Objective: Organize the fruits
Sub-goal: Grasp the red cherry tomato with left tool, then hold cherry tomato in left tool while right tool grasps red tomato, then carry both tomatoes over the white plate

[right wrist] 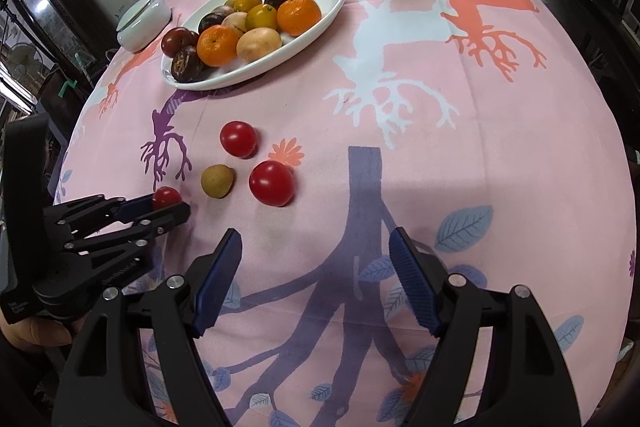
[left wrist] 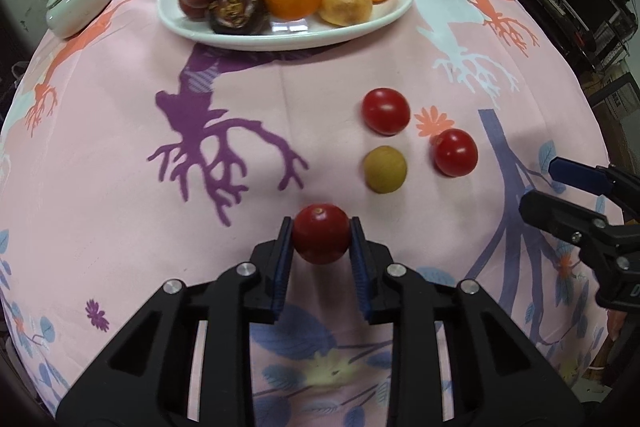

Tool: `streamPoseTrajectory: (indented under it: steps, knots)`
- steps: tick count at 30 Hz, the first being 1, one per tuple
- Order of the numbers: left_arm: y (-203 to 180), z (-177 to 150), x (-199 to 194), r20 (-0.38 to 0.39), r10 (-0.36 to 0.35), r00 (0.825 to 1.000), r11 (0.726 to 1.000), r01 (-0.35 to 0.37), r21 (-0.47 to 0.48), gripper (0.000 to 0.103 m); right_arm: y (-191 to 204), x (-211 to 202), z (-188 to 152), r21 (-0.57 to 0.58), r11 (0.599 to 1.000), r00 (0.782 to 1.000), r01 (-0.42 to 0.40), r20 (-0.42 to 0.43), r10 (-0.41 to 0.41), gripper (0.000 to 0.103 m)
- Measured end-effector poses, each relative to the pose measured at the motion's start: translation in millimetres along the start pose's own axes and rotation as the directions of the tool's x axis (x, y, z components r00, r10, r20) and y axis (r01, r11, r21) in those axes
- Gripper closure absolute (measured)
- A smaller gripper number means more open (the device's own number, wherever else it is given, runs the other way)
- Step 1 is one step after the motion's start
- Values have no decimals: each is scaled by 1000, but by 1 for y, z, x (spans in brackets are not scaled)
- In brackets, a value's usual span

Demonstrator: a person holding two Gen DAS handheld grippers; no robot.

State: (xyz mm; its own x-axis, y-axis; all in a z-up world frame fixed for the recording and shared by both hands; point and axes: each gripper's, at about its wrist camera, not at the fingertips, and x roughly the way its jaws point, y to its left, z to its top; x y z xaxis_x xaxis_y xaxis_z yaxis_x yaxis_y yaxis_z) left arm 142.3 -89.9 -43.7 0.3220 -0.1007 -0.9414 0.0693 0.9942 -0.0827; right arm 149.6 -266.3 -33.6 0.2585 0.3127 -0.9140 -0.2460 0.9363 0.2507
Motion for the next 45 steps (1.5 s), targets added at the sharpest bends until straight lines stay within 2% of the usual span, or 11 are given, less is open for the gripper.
streamPoseTrajectory:
  steps: [9,13,18,21,25,29,31,32,34,45]
  knots:
    - [18,-16,-4,-17,4,1000,999,-5,-46,75,23,31,8,-77,997,998,1,-56,-6,27]
    - [23,-19,-4,-25,1,1000,998,-3,-57,75,33,39,16,-132,990,998,43,-43,-49,27]
    - [25,-20,-3,-29,0,1000,998,-2,-64,75,31,49,25,-126,992,997,28,-69,-37,27]
    - [25,-21,-1,-34,-2,999,998,-1,-70,75,32,52,29,-138,990,997,34,-67,-44,32]
    - [26,-22,-1,-37,-2,999,997,-1,-76,75,34,53,31,-171,982,995,74,-52,-84,49]
    - [26,-22,-1,-37,-1,999,997,-2,-74,75,35,54,33,-191,978,994,84,-49,-95,55]
    - [25,-23,-1,-38,2,999,998,-4,-70,75,38,55,34,-204,976,995,74,-50,-86,69]
    - [25,-23,-1,-38,3,999,998,-5,-69,75,39,55,34,-212,974,995,74,-53,-87,71]
    - [24,-23,-2,-38,3,999,998,-6,-67,75,44,55,32,-227,970,994,85,-51,-99,73]
    - [24,-19,-11,-19,6,1000,998,-7,-61,75,29,28,24,-161,986,999,37,-27,-42,73]
